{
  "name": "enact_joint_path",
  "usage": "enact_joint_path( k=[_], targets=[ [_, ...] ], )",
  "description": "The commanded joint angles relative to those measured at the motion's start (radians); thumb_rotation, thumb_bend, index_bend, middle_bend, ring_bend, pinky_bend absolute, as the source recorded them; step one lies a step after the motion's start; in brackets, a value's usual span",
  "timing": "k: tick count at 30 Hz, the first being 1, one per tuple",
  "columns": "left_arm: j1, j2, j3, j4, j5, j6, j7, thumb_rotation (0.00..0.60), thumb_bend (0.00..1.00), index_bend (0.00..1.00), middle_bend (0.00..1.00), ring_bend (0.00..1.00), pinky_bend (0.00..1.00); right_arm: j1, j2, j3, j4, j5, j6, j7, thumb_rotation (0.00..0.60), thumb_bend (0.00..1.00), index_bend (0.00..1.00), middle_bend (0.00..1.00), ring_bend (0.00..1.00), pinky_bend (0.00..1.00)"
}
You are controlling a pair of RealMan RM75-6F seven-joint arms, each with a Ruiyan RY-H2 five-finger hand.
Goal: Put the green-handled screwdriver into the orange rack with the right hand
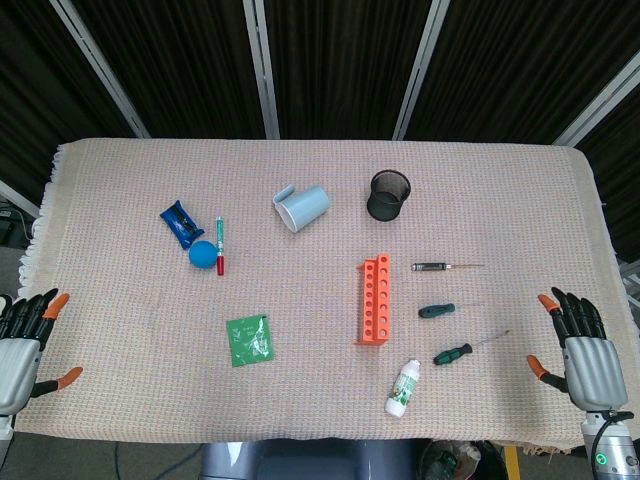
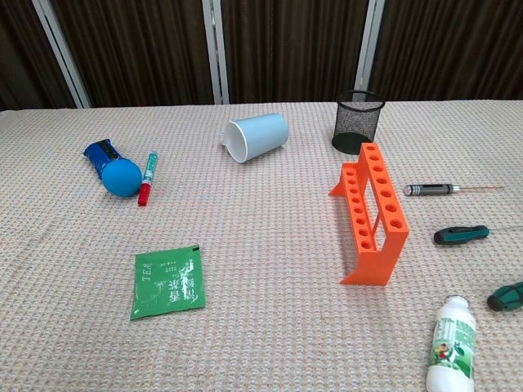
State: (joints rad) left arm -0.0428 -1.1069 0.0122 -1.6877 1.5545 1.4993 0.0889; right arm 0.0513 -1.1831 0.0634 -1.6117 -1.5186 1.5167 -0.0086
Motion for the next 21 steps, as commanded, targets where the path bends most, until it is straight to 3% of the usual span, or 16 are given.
enact_joint_path(
  k=[1, 21],
  targets=[
    [-0.002, -0.001, -0.002, 0.001, -0.003, -0.003, 0.000, 0.600, 0.04, 0.04, 0.00, 0.00, 0.00, 0.000, 0.000, 0.000, -0.001, 0.001, -0.001, -0.003, 0.600, 0.17, 0.10, 0.04, 0.00, 0.00],
    [-0.017, -0.009, -0.011, 0.003, -0.007, -0.016, 0.002, 0.600, 0.04, 0.05, 0.00, 0.00, 0.00, 0.002, 0.001, 0.006, -0.015, 0.015, -0.005, -0.022, 0.600, 0.17, 0.12, 0.05, 0.00, 0.00]
  ],
)
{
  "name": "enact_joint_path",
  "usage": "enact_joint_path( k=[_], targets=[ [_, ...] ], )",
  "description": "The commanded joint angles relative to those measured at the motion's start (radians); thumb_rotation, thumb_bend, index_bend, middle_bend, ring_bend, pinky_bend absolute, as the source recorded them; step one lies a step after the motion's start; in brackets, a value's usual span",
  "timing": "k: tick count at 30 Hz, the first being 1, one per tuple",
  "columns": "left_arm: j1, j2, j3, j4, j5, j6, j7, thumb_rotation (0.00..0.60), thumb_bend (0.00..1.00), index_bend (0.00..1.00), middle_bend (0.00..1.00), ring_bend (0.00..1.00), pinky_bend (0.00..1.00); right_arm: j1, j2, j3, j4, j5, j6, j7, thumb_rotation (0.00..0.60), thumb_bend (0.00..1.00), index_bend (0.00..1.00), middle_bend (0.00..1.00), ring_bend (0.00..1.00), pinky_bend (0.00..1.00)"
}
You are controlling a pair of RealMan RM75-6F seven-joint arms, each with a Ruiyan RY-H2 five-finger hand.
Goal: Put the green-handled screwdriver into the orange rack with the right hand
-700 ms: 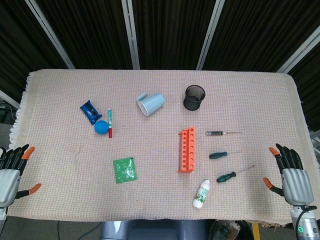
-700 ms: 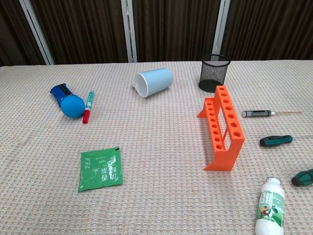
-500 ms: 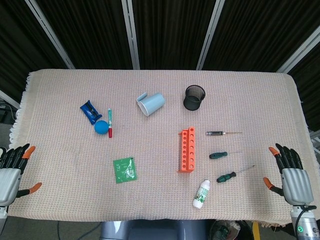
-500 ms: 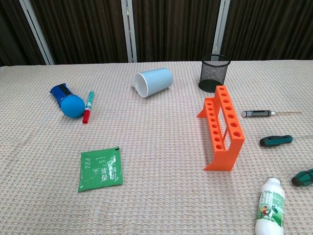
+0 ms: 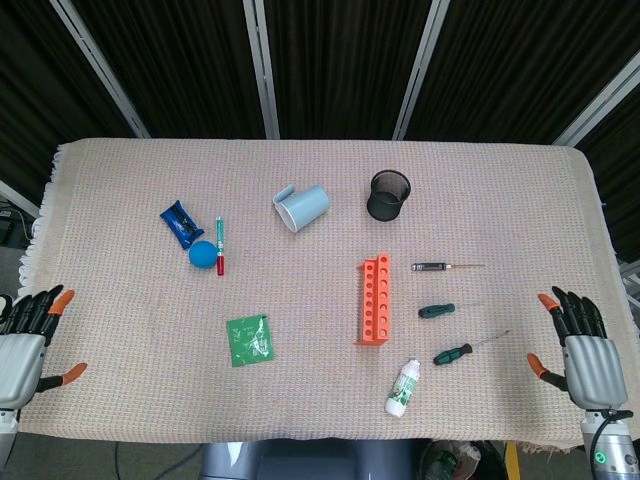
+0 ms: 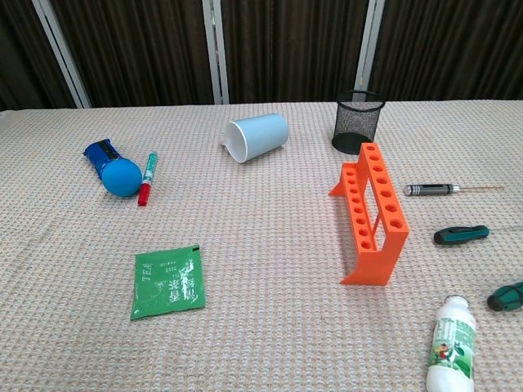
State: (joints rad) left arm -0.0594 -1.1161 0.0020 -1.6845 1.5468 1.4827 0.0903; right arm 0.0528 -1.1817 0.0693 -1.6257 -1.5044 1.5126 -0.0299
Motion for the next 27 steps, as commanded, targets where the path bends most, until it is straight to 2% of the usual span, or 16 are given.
enact_joint_path(
  k=[1, 6, 17, 21, 27],
  targets=[
    [-0.001, 0.001, -0.001, -0.001, 0.001, 0.001, 0.000, 0.600, 0.04, 0.05, 0.00, 0.00, 0.00, 0.001, 0.000, 0.001, -0.002, 0.001, -0.001, -0.002, 0.600, 0.17, 0.12, 0.05, 0.00, 0.00],
    [-0.004, 0.004, -0.003, -0.003, 0.004, 0.001, 0.002, 0.600, 0.04, 0.05, 0.00, 0.00, 0.00, 0.003, 0.000, 0.003, -0.006, 0.005, -0.004, -0.008, 0.600, 0.17, 0.13, 0.06, 0.00, 0.00],
    [-0.021, 0.018, -0.014, -0.014, 0.012, -0.004, -0.001, 0.600, 0.04, 0.05, 0.00, 0.00, 0.00, 0.036, -0.001, 0.024, -0.026, 0.000, -0.028, -0.037, 0.600, 0.18, 0.23, 0.10, 0.00, 0.00],
    [-0.027, 0.028, -0.018, -0.019, 0.013, -0.006, 0.003, 0.600, 0.04, 0.05, 0.00, 0.00, 0.00, 0.075, 0.010, 0.042, -0.045, 0.015, -0.081, -0.049, 0.600, 0.17, 0.26, 0.11, 0.00, 0.00],
    [-0.036, 0.042, -0.019, -0.034, 0.020, -0.011, 0.009, 0.600, 0.04, 0.05, 0.00, 0.00, 0.00, 0.172, 0.027, 0.091, -0.085, 0.070, -0.218, -0.051, 0.600, 0.18, 0.32, 0.11, 0.00, 0.00]
  ],
)
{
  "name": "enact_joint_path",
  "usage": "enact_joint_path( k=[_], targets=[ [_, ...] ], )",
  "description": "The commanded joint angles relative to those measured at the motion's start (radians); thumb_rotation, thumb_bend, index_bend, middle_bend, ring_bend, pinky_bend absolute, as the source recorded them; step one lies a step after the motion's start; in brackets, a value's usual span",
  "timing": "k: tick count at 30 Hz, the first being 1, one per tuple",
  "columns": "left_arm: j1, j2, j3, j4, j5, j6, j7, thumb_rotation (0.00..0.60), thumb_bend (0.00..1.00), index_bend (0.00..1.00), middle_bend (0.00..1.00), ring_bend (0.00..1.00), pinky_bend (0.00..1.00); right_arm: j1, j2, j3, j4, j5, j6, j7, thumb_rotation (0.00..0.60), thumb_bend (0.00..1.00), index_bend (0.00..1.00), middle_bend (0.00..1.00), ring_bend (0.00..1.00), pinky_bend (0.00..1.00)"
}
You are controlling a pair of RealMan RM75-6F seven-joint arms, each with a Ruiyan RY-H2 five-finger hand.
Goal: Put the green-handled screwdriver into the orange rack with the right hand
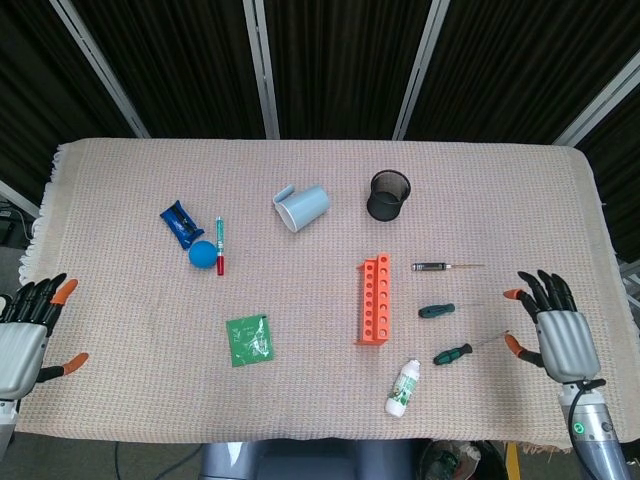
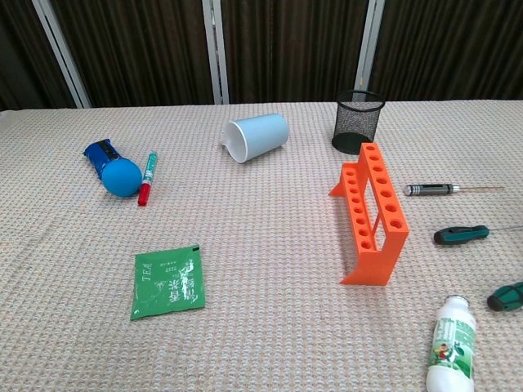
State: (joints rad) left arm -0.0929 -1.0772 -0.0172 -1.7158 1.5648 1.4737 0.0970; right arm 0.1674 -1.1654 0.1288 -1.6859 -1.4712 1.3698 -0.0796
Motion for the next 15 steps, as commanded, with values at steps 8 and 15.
enact_joint_path(
  k=[8, 15],
  targets=[
    [-0.012, 0.013, -0.004, -0.014, -0.007, -0.015, 0.011, 0.600, 0.04, 0.05, 0.00, 0.00, 0.00, 0.190, -0.013, 0.085, -0.030, 0.178, -0.271, -0.077, 0.600, 0.18, 0.39, 0.12, 0.00, 0.00],
    [-0.020, 0.020, -0.010, -0.015, -0.019, -0.024, 0.010, 0.600, 0.04, 0.05, 0.00, 0.00, 0.00, 0.284, -0.095, 0.109, 0.015, 0.359, -0.374, -0.218, 0.600, 0.18, 0.39, 0.12, 0.00, 0.00]
  ],
)
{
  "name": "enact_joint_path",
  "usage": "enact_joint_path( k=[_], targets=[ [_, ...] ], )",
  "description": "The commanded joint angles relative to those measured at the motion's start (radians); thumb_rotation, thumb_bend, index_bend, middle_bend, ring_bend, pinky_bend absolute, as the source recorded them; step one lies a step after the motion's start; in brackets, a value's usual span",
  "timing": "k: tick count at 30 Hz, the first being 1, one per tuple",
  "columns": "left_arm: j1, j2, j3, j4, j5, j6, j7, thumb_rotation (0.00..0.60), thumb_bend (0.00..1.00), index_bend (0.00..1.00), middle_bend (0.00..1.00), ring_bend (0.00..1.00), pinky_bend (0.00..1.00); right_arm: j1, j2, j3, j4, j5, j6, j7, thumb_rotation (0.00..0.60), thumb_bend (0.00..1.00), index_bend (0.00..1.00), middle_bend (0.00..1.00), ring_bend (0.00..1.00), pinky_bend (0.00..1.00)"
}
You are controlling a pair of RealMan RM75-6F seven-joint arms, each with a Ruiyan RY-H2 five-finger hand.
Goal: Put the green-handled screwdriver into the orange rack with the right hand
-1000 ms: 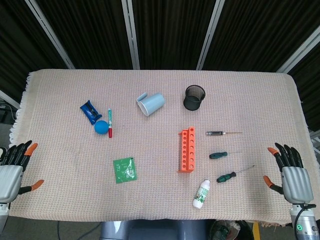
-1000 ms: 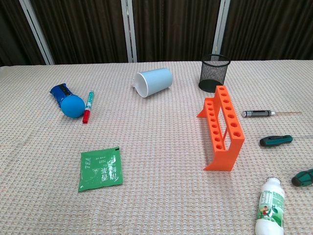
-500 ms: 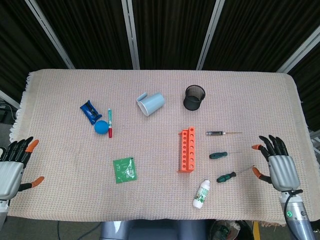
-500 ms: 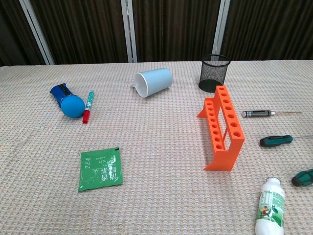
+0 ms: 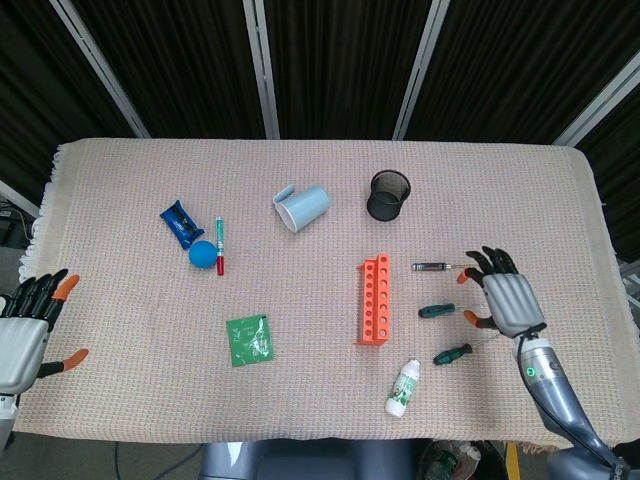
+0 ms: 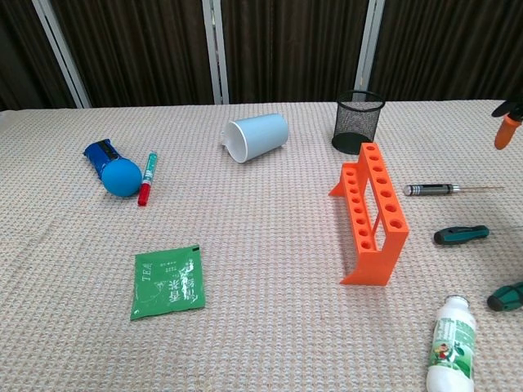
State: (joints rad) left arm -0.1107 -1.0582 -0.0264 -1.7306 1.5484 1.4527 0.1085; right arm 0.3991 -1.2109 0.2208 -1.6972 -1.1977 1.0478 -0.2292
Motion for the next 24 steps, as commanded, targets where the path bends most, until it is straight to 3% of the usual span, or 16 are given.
enact_joint_path(
  k=[1, 13, 24],
  targets=[
    [-0.003, 0.003, -0.001, -0.001, -0.004, -0.005, -0.001, 0.600, 0.04, 0.05, 0.00, 0.00, 0.00, 0.062, -0.061, 0.015, 0.033, 0.103, -0.060, -0.082, 0.600, 0.18, 0.39, 0.12, 0.00, 0.00],
    [-0.017, 0.009, -0.014, -0.008, -0.014, -0.010, 0.012, 0.600, 0.04, 0.06, 0.00, 0.00, 0.00, 0.163, -0.218, -0.053, 0.144, 0.257, -0.042, -0.404, 0.600, 0.18, 0.42, 0.12, 0.00, 0.00],
    [-0.023, 0.003, -0.015, -0.003, -0.035, -0.024, 0.015, 0.600, 0.04, 0.06, 0.00, 0.00, 0.00, 0.219, -0.297, -0.076, 0.173, 0.352, -0.013, -0.565, 0.600, 0.18, 0.45, 0.13, 0.00, 0.00]
  ],
)
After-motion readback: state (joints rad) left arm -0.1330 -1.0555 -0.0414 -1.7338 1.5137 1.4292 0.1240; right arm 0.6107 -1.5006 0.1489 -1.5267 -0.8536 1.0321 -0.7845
